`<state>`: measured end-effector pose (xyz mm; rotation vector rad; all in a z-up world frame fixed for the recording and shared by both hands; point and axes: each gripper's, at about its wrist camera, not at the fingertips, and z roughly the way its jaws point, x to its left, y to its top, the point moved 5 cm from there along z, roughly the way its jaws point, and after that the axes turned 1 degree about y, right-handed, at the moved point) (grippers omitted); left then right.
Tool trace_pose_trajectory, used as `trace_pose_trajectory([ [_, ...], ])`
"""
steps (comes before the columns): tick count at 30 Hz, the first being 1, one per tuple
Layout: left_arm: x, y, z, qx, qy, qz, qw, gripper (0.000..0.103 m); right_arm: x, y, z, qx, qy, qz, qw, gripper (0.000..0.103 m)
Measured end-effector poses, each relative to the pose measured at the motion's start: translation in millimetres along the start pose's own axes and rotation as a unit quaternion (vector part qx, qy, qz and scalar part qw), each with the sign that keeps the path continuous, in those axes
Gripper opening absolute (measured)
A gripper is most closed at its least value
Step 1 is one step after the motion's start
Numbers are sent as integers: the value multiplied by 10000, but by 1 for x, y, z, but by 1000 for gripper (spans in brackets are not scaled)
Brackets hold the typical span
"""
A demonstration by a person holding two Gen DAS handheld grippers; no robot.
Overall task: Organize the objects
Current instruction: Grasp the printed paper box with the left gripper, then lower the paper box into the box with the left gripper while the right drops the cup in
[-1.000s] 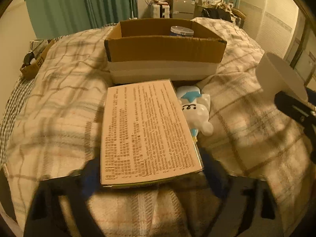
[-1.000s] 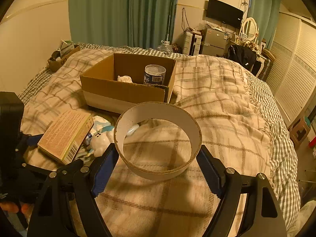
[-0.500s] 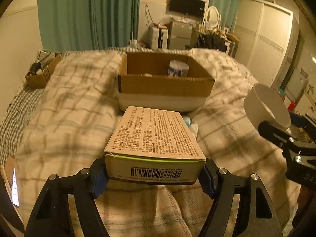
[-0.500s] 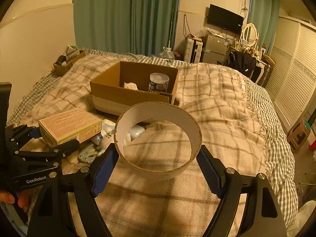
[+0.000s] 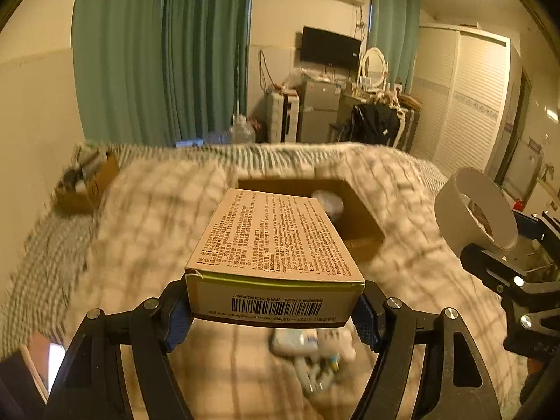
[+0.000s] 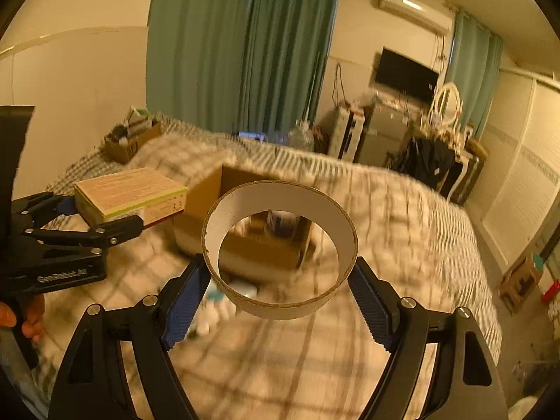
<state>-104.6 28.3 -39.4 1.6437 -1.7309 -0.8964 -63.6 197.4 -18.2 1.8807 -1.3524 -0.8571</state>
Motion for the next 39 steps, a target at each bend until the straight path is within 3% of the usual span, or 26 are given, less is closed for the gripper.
trace_pose_trajectory([
  [5,8,42,17,-241,81,72,9997,76,-6,44,27,36,380,74,9992,80],
  [11,12,71,70,-113,-8,89,9999,76,-22,78,85,305,91,11,9995,80],
  [23,14,35,166,685,-216,98,9974,76,-27,43,197,1180,366,149,9922,80],
  [29,12,29,184,820,-354,59,9960,77,-30,28,221,1321,436,242,9900,80],
  [33,13,28,186,920,-500,-17,9945,79,-32,25,219,1247,872,538,9869,81],
  [35,12,29,182,919,-532,2,9943,86,-37,26,215,1202,934,730,9857,91],
  [37,12,33,172,844,-417,74,9955,95,-40,30,204,1107,765,675,9886,92],
  [39,11,36,161,738,-358,158,9965,97,-41,36,191,1005,621,580,9913,92],
])
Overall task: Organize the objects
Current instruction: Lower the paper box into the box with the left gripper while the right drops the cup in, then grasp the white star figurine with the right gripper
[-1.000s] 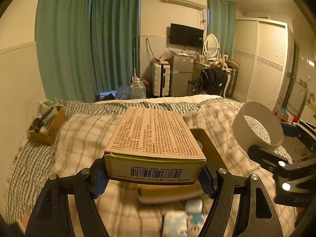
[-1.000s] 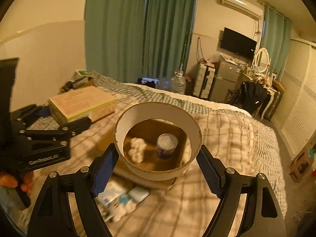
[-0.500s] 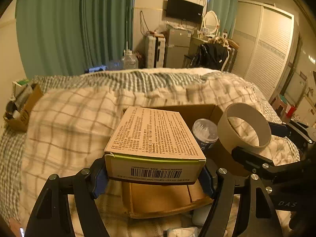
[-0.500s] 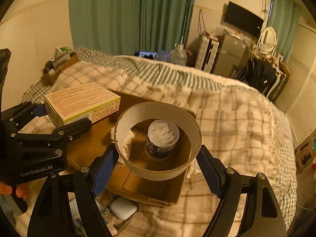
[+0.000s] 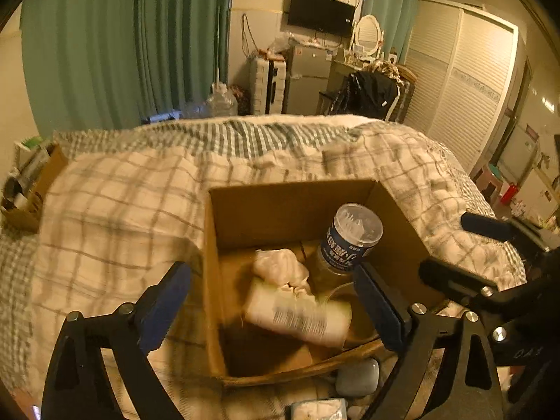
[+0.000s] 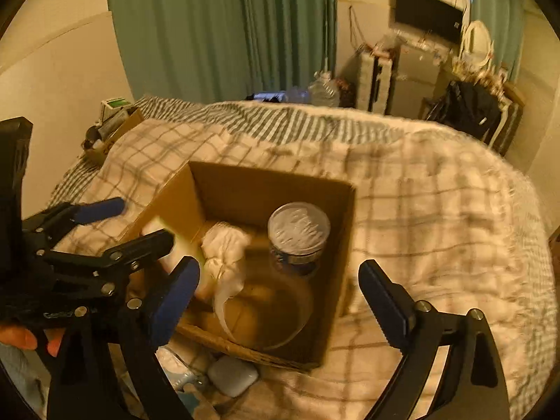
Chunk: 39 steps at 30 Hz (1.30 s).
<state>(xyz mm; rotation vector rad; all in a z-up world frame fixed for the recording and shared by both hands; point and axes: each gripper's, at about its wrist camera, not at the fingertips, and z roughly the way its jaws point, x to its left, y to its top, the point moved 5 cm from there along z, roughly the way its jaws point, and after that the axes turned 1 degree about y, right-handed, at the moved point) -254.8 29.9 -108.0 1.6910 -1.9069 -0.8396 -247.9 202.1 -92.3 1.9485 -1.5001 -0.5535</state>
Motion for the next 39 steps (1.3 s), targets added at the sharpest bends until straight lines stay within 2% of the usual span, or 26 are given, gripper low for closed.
trace_pose_trajectory([
  [7,-4,3,-54,-210,235,268,9991,101,8,5,-71,-386,-325,-228,9985,93],
  [13,-6,-8,-93,-215,193,249,9993,103,19,3,-128,-665,-438,-273,9965,93],
  [21,-3,-36,-123,-133,356,247,9990,103,27,-19,-169,-763,-684,-339,9942,95],
  [26,5,-70,-117,63,388,54,9992,103,37,-50,-158,-570,-599,-285,9962,95],
  [30,9,-101,-102,260,482,-85,9985,103,46,-80,-121,-212,-630,-321,9973,95],
  [33,17,-121,-91,360,702,-214,9966,103,49,-100,-90,107,-681,-319,9971,95],
  [36,23,-135,-85,343,821,-306,9956,103,59,-116,-62,421,-500,-416,9970,95],
  [39,26,-147,-79,414,1021,-132,9938,103,68,-130,-39,824,-321,-546,9946,95],
])
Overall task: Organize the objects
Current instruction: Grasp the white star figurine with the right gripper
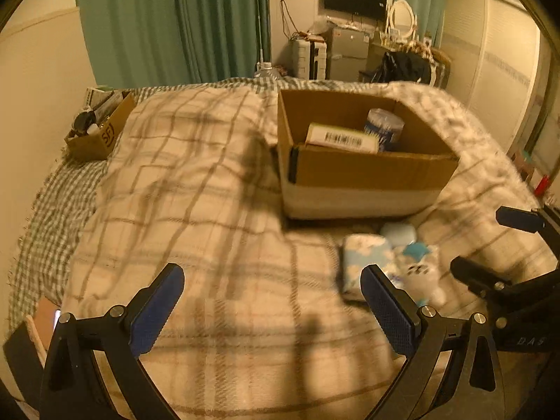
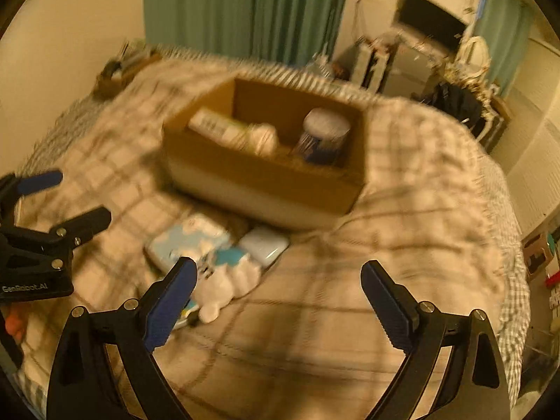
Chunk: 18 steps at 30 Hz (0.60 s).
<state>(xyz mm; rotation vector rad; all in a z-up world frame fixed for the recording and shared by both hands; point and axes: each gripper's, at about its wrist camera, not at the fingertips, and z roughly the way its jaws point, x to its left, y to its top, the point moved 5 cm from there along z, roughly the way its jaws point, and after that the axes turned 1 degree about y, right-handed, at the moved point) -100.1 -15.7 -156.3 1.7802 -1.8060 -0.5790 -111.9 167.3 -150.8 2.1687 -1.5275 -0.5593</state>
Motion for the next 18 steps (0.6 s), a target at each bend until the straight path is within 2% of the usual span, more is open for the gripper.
trace_pose_trajectory([
  [3,3,-1,4,7,31,35,10000,103,11,-5,18,275,-17,-162,9995,95],
  [10,18,-2,15,122,-79,-325,9994,103,31,-9,50,675,2,-532,9963,93],
  [18,18,-5,20,212,-91,-334,9992,103,40,-9,70,867,195,-606,9942,91],
])
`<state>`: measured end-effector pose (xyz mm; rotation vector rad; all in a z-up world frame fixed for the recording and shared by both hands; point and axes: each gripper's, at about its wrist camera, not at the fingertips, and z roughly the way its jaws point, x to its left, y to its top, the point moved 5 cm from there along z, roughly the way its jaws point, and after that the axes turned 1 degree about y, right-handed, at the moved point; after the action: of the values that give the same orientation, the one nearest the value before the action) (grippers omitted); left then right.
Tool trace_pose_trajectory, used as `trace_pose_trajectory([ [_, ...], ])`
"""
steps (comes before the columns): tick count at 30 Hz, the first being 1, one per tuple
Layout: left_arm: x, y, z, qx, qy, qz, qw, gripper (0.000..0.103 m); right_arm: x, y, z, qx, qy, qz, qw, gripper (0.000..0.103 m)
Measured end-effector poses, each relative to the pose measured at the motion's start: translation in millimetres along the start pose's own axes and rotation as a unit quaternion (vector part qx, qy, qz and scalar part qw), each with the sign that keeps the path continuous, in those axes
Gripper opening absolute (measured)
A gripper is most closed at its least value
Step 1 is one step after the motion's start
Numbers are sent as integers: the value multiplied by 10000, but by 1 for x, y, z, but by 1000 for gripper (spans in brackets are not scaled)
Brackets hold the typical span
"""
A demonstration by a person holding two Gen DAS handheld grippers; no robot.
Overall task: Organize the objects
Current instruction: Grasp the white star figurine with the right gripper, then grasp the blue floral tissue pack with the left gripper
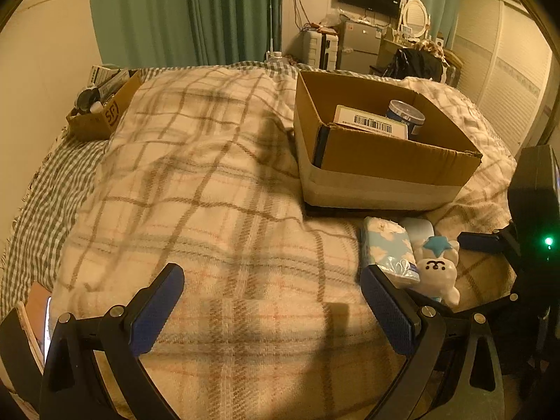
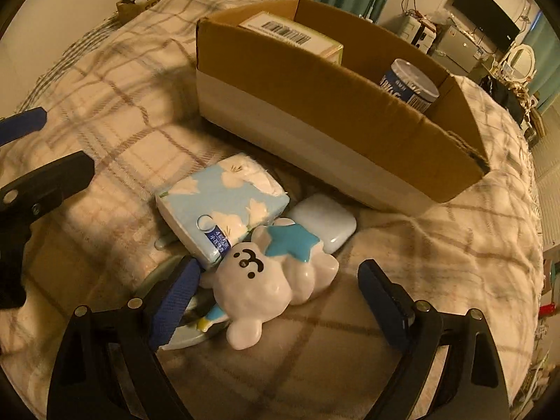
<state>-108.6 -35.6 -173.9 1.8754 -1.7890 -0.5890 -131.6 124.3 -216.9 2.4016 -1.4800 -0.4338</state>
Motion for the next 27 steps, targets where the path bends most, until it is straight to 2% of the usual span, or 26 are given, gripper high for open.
trace_pose_trajectory([
  [3,0,0,0,13,39,20,10000,103,-3,-4,1,38,259,93,9996,82],
  [4,-1,0,0,14,63,29,10000,103,-4,-5,1,41,304,120,9995,76],
  [7,-3,-1,-2,-6,121,65,9999,103,-5,-8,-1,-26,301,156,9994,73],
  [8,-3,-1,-3,-17,136,74,9999,103,-6,-9,-5,-109,299,177,9993,65],
  [14,-11,2,-7,-23,221,177,9996,103,-23,-14,-34,-561,309,480,9968,65],
  [19,-35,8,-3,34,81,396,9992,103,-44,-7,-78,-1103,86,585,9921,65],
  [22,-56,12,7,132,-32,566,9983,103,-63,-2,-92,-1231,-211,663,9900,65],
  [27,-90,11,28,341,-131,949,9948,103,-86,-5,-94,-1255,-303,877,9877,65],
])
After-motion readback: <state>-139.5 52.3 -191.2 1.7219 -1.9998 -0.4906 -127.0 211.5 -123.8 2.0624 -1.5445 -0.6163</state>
